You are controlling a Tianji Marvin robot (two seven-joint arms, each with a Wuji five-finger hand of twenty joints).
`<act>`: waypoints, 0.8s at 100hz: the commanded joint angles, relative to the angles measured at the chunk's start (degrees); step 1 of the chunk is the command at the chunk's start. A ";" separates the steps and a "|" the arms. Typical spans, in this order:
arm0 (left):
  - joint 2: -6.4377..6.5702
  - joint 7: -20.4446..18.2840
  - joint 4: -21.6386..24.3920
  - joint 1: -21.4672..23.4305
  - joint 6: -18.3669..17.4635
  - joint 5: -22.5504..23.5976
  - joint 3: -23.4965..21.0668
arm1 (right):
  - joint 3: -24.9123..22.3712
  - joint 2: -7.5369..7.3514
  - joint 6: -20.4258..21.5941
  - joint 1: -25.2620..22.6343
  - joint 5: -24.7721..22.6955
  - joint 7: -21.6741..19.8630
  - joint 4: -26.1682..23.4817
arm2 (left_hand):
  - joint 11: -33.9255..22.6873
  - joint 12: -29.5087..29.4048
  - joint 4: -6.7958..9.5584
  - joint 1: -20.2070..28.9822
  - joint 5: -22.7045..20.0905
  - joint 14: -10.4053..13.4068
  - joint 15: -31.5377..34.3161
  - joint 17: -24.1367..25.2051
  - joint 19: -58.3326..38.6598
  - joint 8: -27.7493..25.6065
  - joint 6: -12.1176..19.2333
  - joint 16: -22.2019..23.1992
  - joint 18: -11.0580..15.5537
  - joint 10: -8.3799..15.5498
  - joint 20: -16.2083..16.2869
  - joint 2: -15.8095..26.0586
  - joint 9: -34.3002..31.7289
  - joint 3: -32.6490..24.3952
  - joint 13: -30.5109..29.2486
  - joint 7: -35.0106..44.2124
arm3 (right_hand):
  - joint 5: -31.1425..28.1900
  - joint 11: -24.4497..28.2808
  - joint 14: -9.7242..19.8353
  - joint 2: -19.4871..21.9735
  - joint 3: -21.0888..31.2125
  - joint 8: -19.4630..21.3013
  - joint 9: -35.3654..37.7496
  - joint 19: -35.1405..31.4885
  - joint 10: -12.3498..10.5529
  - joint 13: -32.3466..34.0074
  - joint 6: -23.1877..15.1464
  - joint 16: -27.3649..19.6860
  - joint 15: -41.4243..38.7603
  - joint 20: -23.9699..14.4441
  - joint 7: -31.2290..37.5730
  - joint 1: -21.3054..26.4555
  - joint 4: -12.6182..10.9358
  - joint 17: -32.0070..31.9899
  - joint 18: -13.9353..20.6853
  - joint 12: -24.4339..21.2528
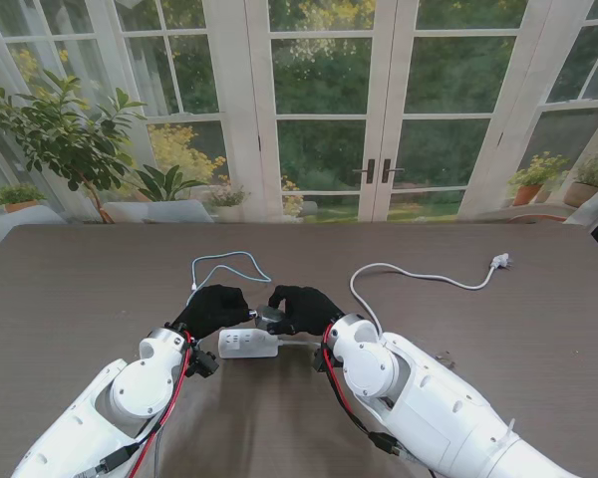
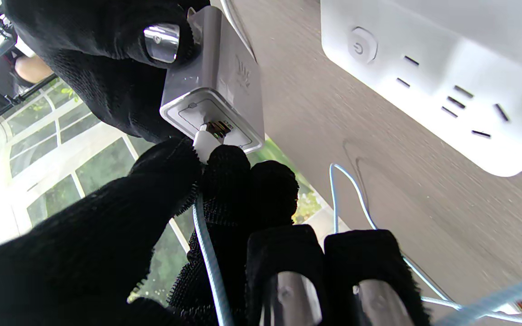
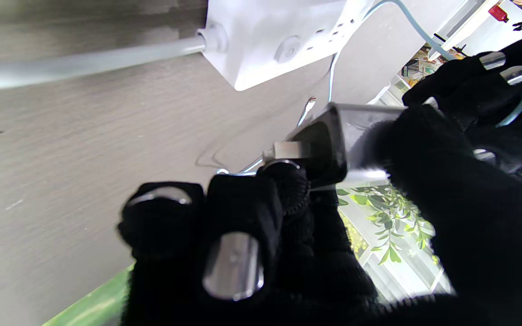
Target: Set up the charging station
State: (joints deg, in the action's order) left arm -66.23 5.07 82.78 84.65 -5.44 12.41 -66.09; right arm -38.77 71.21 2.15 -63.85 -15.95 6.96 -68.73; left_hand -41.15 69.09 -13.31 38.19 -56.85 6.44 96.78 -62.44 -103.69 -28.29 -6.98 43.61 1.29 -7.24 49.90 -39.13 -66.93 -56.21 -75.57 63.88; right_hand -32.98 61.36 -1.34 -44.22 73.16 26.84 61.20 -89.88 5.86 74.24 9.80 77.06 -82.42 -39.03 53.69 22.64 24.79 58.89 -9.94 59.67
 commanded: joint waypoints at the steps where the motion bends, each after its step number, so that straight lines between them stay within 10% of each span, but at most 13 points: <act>1: -0.69 -1.76 0.24 0.28 0.01 0.18 0.52 | 0.15 1.16 0.90 -0.32 0.40 -0.49 -1.17 | -3.15 -0.30 -1.26 -0.74 -1.88 -0.06 3.82 -1.67 -16.29 0.23 -1.28 -0.05 2.26 -0.77 1.21 0.00 -8.40 -2.89 2.53 -1.16 | -6.98 1.15 1.13 4.43 8.14 6.48 2.17 -4.15 -3.30 1.16 -8.26 -29.87 -1.69 -1.08 28.49 5.26 -2.35 1.22 0.13 1.99; 80: -0.95 -2.00 -1.55 -1.18 -0.53 -0.86 2.56 | 0.34 2.94 3.05 -0.58 3.70 2.39 -0.15 | -2.24 -0.43 -1.51 -1.00 -2.16 -0.25 3.66 -1.64 -16.29 0.74 -0.58 -0.08 2.16 -0.18 1.06 -0.25 -8.90 -2.78 2.54 -1.28 | -7.49 1.28 1.63 3.51 9.09 7.98 3.28 -4.57 -3.07 1.11 -8.59 -28.65 -3.27 -1.84 28.90 6.01 -2.00 2.32 0.63 3.02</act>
State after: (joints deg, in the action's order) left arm -66.18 4.74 81.32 83.14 -5.70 11.72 -64.61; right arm -38.98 72.38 4.15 -64.82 -12.48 9.95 -67.14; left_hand -40.48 69.09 -13.31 37.01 -56.85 6.30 96.78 -62.44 -103.69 -28.43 -7.12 43.61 1.24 -7.25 49.91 -39.13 -67.26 -56.94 -75.57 66.79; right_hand -32.98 60.96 -3.35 -46.12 74.18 28.82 61.37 -90.50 8.62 74.24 10.10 77.06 -84.40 -39.77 53.69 23.36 24.79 59.22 -11.17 60.42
